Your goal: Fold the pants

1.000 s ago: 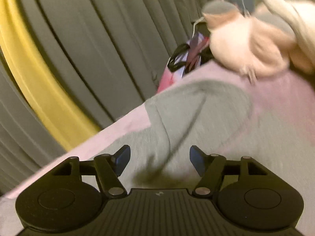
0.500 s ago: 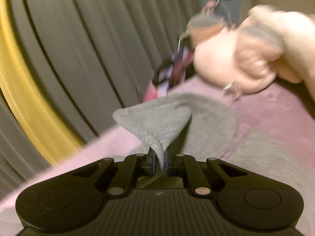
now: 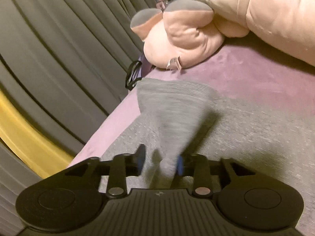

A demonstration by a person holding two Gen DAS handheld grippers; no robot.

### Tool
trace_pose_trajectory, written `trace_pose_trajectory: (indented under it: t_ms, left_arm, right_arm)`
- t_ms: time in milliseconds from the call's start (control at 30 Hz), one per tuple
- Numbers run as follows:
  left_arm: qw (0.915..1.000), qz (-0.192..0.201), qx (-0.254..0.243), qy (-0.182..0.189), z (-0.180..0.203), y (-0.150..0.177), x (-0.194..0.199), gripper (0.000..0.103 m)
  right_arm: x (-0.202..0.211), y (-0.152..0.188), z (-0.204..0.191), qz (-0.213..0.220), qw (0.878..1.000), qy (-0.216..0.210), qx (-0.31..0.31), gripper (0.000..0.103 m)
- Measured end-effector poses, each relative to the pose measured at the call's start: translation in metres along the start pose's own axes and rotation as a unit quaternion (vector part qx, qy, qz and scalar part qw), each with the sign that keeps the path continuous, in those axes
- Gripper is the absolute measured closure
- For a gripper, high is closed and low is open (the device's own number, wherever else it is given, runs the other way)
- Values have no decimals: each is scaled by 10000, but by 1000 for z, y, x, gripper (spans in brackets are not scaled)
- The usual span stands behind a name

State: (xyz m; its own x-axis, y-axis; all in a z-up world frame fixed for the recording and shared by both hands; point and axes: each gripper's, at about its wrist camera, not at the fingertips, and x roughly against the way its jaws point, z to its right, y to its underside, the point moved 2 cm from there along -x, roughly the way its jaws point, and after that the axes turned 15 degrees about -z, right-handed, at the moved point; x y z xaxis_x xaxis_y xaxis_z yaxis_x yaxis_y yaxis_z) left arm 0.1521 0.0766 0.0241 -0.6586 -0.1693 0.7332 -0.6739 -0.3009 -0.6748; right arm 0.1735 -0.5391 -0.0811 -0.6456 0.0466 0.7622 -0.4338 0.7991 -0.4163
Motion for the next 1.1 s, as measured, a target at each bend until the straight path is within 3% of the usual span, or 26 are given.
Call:
trace_pose_trajectory:
  t_ms: [133,167,233,433,467,567,667,733,767,800,900,1100]
  left_arm:
    - [9971,-607,197,421,9,-58,-37,0]
    - [9955,-749,258,516,13,-74,-49,0]
    - [9944,-863,369,493,19,-94,-67,0]
    - [9867,-1436,551,520,36,-131,-134,0]
    - [9847,-1559,619,470,37,-133,-145,4]
    - [9764,-1894,930,460,35,-137,-172,29]
    - [9639,-2136,1385,776,31,-138,-190,35]
    - [9593,-2171,1588,864,28,-138,-197,53]
    - [9561,-2293,1614,852,27,-137,-200,82]
    - [9534,-2415,1619,805,25,-136,-202,94]
    - [9537,-2246,1784,906,18,-133,-188,94]
    - [9721,-1546,1348,1138,1,-125,-103,96]
  right_arm:
    - [-11,-1,2,-119,9997,-174,-126,65]
    - [-12,-1,0,-96,9998,-173,-69,70]
    - [-12,1,-3,4,9999,-109,13,78]
    - [-26,0,-5,149,9997,131,138,80]
    - [-28,1,-7,181,9995,165,200,80]
    - [-32,1,-7,257,9990,199,297,80]
    - [-33,1,-6,338,9989,156,269,80]
    - [-33,-1,-4,388,9989,111,226,80]
    - [-33,-2,-2,389,9991,64,178,80]
    - [-31,-3,0,384,9992,7,123,82]
    - [-26,-7,10,418,9986,-262,-214,91]
    - [-7,-14,27,457,9933,-886,-581,98]
